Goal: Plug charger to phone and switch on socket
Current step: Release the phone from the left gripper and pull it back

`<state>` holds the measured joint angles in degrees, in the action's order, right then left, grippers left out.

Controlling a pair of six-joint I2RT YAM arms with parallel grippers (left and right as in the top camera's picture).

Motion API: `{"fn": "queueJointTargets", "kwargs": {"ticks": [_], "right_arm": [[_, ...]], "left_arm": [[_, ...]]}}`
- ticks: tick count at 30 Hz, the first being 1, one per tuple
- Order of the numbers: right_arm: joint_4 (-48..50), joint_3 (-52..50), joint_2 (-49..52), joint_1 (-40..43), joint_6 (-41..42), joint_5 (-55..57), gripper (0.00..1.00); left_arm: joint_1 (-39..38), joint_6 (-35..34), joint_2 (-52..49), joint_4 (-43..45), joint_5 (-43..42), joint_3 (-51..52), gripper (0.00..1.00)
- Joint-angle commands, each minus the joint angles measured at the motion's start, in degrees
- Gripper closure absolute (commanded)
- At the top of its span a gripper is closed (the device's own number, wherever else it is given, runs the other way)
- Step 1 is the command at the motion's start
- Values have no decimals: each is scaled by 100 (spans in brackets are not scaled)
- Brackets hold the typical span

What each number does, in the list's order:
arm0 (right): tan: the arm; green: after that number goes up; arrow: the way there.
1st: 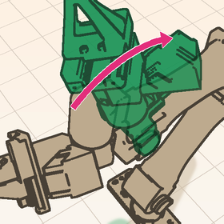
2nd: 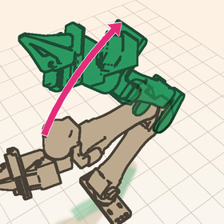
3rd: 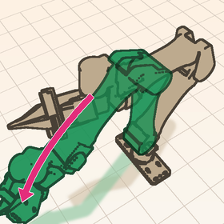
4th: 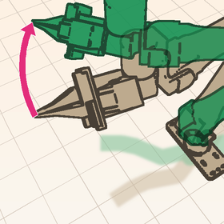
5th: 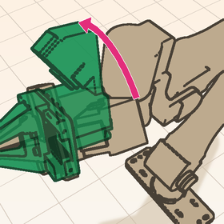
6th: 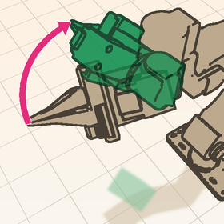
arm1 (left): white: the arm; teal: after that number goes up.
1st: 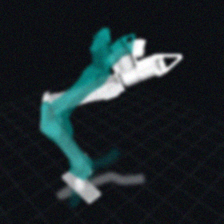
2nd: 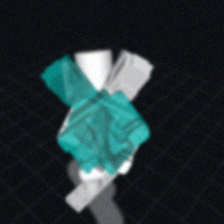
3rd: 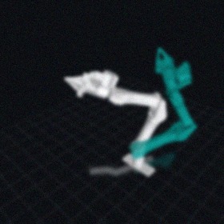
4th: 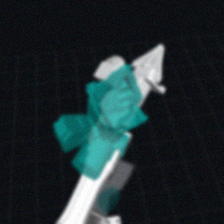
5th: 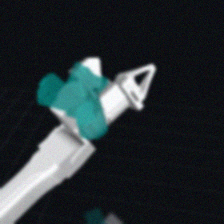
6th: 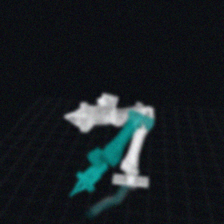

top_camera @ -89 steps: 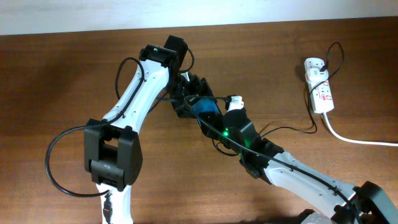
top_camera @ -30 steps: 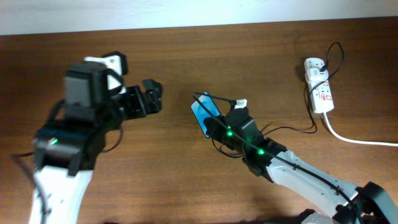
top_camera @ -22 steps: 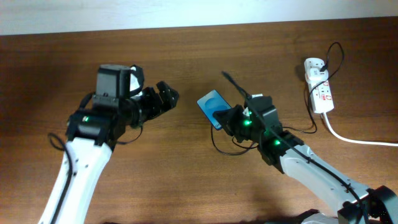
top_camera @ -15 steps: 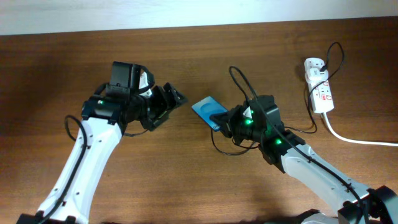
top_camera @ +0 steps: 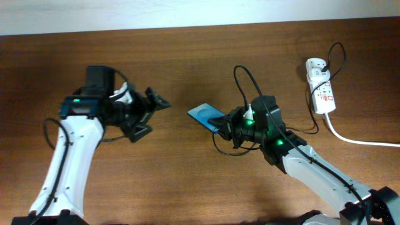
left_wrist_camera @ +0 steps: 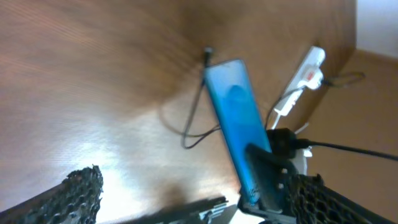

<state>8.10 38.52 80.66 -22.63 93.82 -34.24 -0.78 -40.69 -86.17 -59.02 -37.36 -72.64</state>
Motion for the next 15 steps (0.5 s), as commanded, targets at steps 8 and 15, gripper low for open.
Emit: {"fn": "queueJointTargets", "kwargs": {"ticks": [8,15], "right_arm": [[66,70,-155,15,-382,-24,96],[328,70,-155,15,-332,-114,96]], "left_arm": [[374,-22,-39,-258,-422,42,1],[-254,-417,-72,260,-330,63,3]]}}
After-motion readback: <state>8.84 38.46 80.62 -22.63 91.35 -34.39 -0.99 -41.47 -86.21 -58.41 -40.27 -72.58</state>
